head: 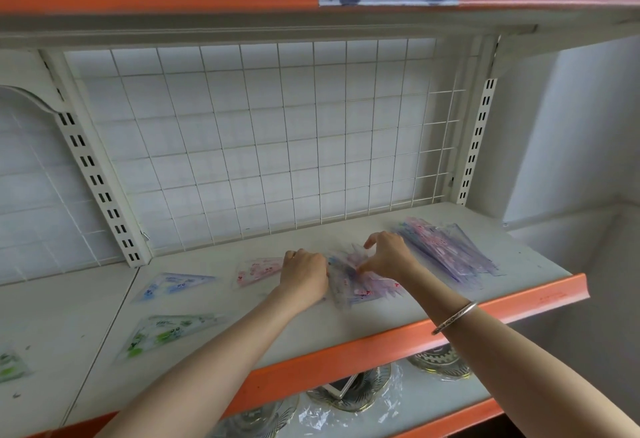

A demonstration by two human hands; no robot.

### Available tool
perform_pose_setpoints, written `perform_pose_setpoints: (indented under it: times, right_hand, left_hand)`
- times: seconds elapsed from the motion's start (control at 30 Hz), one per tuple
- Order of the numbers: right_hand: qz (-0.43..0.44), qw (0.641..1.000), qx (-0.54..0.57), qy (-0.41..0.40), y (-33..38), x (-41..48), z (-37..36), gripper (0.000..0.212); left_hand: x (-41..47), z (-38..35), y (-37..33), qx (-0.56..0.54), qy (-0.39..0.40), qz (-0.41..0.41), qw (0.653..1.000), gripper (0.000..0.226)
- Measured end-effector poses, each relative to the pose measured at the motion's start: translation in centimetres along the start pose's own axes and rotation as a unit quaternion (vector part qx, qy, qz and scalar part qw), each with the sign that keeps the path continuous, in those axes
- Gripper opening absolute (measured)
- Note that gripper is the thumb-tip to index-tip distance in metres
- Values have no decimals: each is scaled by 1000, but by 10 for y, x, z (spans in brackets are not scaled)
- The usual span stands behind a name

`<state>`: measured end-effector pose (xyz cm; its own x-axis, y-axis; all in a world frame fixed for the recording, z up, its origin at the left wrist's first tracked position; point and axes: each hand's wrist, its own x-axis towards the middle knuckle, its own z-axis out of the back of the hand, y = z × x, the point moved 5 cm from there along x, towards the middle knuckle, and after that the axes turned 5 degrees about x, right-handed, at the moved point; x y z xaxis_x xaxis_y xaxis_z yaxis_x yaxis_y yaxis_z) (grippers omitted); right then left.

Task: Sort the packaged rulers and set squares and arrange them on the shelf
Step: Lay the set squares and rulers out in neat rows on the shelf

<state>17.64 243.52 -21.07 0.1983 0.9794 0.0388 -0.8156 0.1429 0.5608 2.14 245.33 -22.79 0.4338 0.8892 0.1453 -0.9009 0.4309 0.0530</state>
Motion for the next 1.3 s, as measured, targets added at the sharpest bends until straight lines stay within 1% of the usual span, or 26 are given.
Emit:
perform_pose_setpoints:
  times: [0.17,0.27,0.43,0.57,0.63,0.67,0.7,0.73,0.77,0.8,0.83,0.9,0.97,1.0,1.03,1.07,1.13,1.2,1.3]
  right_hand:
    - [-4,1000,11,-20,-6,-2,6,60]
    - [-15,999,33,-28,-10,-3,9,63]
    - [-9,998,41,-53,-10,-4,15,57]
    - [3,997,45,-62,-8,-5,16,54]
    - [9,995,58,-78,-5,-5,20,52]
    - [13,994,71,-85,-3,-4,22,51]
    - [20,992,89,-88,0,-5,24,50]
    - [29,990,106,-88,4,-4,24,50]
    - [41,988,120,-84,10,-4,24,49]
    - [53,987,133,-79,16,-5,24,48]
    - [65,984,147,-73,23,-5,22,46]
    - [81,977,189,-61,36,-7,17,42]
    - [88,972,211,-59,48,-8,12,37]
    - [91,970,216,-61,53,-8,10,36]
    - [97,968,225,-60,57,-8,7,35]
    - [101,964,239,-58,61,-8,3,35]
    - [103,958,261,-52,67,-9,-4,37]
    - [105,956,272,-37,74,-10,-11,42]
    - [121,953,277,-1,83,-11,-22,49]
  left_hand:
    - [-4,-10,-11,-38,25,-24,999,27]
    - [-3,-11,-20,-36,30,-19,999,31]
    - [-2,-8,-30,-79,20,7,997,34]
    - [1,-9,-29,-165,25,47,985,30]
    - [2,-7,-25,-220,6,72,973,28]
    - [3,-5,-23,-260,-9,92,961,26]
    - [3,-3,-20,-312,-25,116,943,24]
    - [3,-1,-17,-375,-35,141,916,22]
    - [4,0,-16,-452,-37,159,877,22]
    - [4,2,-18,-541,-29,167,824,24]
    - [5,4,-23,-628,-12,164,760,24]
    - [4,11,-32,-756,24,153,635,21]
    - [1,13,-35,-824,54,172,536,21]
    - [-1,12,-35,-843,66,185,501,22]
    - [-2,12,-32,-854,74,194,476,24]
    - [-4,12,-28,-860,78,198,463,25]
    - [-6,12,-18,-866,76,198,452,28]
    - [-9,14,-6,-866,68,195,455,29]
    - [-14,13,13,-856,64,182,479,28]
